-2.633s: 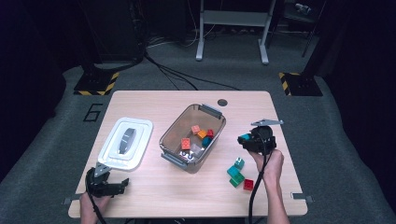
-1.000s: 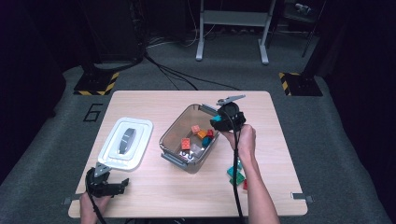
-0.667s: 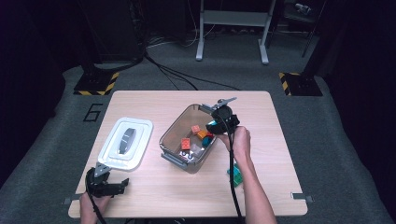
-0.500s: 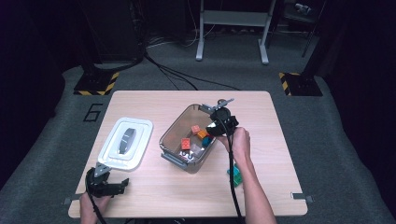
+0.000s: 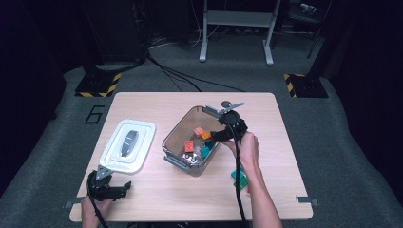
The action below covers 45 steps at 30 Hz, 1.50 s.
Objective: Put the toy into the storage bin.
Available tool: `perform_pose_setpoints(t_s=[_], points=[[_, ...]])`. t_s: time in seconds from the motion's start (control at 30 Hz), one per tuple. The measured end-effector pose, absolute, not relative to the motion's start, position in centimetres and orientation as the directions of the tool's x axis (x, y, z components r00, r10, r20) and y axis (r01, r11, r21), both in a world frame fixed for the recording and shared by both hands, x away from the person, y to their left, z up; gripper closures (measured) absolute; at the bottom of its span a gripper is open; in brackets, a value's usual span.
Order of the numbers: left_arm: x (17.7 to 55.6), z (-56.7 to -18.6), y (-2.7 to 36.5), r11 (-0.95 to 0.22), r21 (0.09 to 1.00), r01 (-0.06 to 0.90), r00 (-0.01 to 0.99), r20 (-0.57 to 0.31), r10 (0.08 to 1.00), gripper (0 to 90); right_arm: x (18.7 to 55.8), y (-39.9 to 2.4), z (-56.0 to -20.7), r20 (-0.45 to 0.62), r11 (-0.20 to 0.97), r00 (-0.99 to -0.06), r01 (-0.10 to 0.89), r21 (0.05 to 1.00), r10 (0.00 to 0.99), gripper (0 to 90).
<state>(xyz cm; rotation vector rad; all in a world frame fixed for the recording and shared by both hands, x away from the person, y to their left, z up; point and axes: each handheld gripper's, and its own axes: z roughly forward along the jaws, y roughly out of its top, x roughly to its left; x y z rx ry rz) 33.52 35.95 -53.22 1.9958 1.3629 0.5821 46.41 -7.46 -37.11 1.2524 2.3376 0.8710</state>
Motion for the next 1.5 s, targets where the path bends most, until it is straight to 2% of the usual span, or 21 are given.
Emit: perform_pose_setpoints(t_s=[0.13,0.37,0.57,0.87,0.97,1.17,1.5], points=[[33.5,-53.2,35.9,-0.253,0.72,0.646,0.363,0.003,0.932,1.3,45.5,-8.9,-36.8,0.0,0.397,-0.546,0.609,0.687,0.838,15.3],[33.5,-53.2,36.0,-0.255,0.722,0.644,0.364,0.005,0.931,1.4,43.9,-12.0,-38.1,0.029,0.357,-0.521,0.624,0.696,0.853,7.1],[33.5,-53.2,36.0,-0.255,0.722,0.644,0.364,0.005,0.931,1.3,42.9,-14.5,-40.5,0.053,0.335,-0.49,0.667,0.665,0.87,3.6],[33.5,-53.2,36.0,-0.258,0.716,0.648,0.367,0.003,0.93,1.3,42.2,-16.8,-44.9,0.061,0.359,-0.49,0.713,0.603,0.87,5.3],[33.5,-53.2,36.0,-0.258,0.716,0.649,0.367,0.003,0.93,1.3,42.1,-17.0,-46.4,0.069,0.372,-0.501,0.722,0.583,0.863,9.2],[33.5,-53.2,36.0,-0.257,0.716,0.649,0.366,0.002,0.931,1.3,42.0,-17.3,-47.8,0.06,0.4,-0.529,0.707,0.583,0.847,33.6],[33.5,-53.2,36.0,-0.258,0.716,0.649,0.367,0.003,0.93,1.3,42.2,-17.0,-48.8,0.057,0.433,-0.548,0.716,0.547,0.834,55.4]])
